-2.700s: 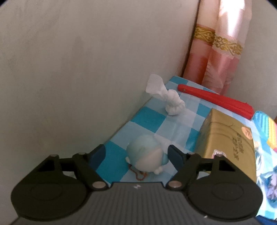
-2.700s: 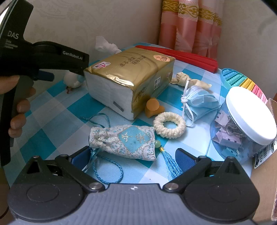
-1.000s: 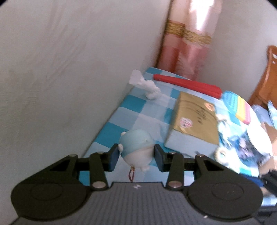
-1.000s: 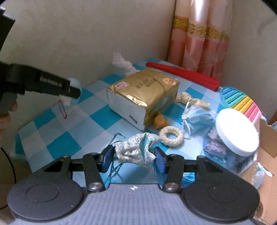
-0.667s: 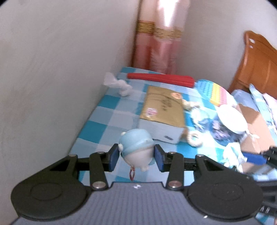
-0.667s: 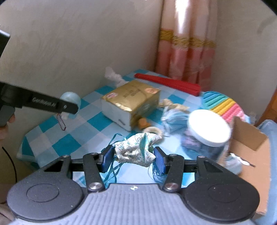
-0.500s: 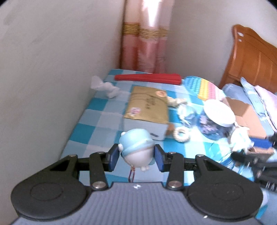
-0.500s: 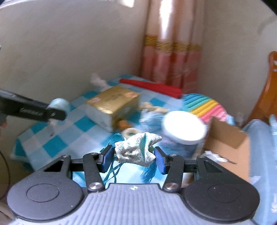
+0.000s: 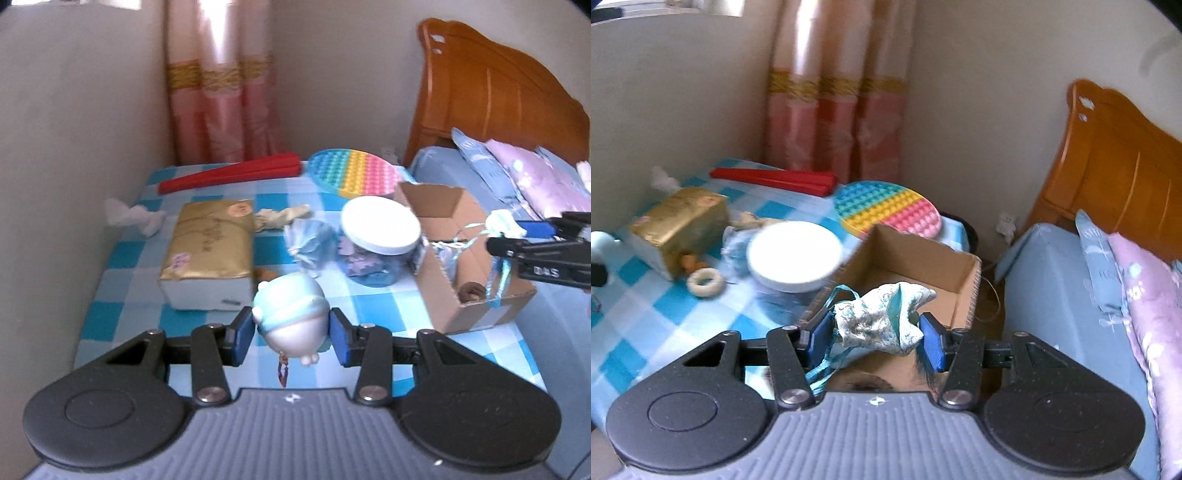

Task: Organize soft objects
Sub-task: 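Carry the floral sachet into the box and open the right gripper while the left carries the plush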

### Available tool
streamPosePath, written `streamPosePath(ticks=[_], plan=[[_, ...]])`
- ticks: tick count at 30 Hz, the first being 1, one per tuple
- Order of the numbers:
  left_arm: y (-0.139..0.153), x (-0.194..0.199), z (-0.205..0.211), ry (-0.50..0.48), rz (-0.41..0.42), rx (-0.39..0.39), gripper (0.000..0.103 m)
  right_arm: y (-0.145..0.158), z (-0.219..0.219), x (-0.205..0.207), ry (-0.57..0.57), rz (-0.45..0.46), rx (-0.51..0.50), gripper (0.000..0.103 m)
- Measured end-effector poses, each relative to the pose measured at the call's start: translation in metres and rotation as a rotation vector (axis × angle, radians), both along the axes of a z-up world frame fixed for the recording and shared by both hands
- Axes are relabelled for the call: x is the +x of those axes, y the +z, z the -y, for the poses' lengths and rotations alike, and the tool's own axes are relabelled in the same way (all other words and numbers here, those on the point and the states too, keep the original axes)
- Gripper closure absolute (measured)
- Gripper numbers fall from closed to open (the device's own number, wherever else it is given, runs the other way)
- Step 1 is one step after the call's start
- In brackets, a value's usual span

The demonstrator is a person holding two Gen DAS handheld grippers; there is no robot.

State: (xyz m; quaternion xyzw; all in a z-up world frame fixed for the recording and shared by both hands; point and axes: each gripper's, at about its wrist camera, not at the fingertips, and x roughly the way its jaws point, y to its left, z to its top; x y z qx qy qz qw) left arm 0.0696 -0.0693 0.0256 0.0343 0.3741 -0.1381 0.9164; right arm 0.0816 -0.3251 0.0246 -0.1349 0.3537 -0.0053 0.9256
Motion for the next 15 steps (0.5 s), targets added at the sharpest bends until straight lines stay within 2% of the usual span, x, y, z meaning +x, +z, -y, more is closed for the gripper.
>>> streamPosePath(ticks=[1,4,7,10,15], plan=[[0.0,0.001,0.004,-0.01,-0.002,0.001,0.061,-0.003,0.004,0.003,-0.006,-0.002,0.005,0.031],[0.001,0.005,0.018,-0.04,-0.006,0.011,0.061,-0.009,0.014,0.007,-0.005,-0.001,0.023,0.016],[0.001,0.009,0.031,-0.071,-0.009,0.022,0.061,-0.013,0.018,0.006,-0.002,-0.003,0.044,0.006],[0.001,0.013,0.043,-0.102,-0.018,0.026,0.061,-0.013,0.015,0.0,0.02,0.0,0.061,0.0],[0.004,0.021,0.065,-0.167,-0.034,0.029,0.061,-0.015,0.007,-0.011,0.06,-0.03,0.081,0.0]])
